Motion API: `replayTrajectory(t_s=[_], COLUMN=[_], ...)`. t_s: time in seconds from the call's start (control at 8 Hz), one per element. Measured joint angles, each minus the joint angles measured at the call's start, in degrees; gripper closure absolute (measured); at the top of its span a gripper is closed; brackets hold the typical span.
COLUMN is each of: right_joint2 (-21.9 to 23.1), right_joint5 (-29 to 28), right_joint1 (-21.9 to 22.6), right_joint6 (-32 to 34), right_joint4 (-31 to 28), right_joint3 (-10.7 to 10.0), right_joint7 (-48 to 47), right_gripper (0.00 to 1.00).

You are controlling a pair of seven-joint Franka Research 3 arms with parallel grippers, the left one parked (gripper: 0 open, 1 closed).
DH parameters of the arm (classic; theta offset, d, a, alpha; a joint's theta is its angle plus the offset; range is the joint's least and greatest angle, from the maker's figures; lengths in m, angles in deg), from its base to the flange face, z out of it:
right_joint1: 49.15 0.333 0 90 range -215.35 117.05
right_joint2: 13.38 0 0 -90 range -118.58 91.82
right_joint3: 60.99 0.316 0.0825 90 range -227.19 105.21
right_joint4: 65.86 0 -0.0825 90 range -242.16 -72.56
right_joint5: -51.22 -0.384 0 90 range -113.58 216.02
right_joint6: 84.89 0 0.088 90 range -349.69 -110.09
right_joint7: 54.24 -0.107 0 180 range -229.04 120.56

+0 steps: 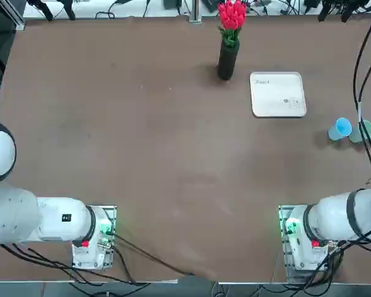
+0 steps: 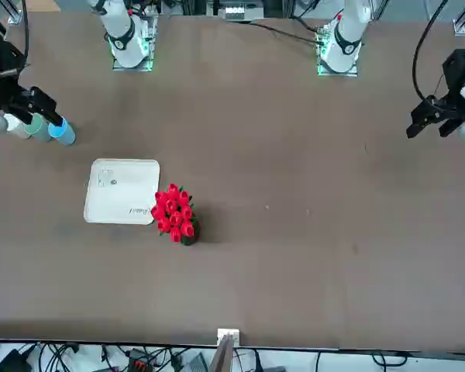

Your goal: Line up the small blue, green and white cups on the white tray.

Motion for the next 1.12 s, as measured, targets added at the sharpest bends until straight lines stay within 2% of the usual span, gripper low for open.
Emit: replayTrajectory(t_s=[0.88, 1.12], right_joint2=[-0.2, -0.5], right_joint5=[0.0, 0.0], right_joint1=[0.0, 0.1], right_joint6=[0.3, 5.6], right_joint4=[0.0, -0.5], right_joint3=[0.6, 0.7], right_joint7=[0.2, 0.3], right_gripper=[0.00, 0.00])
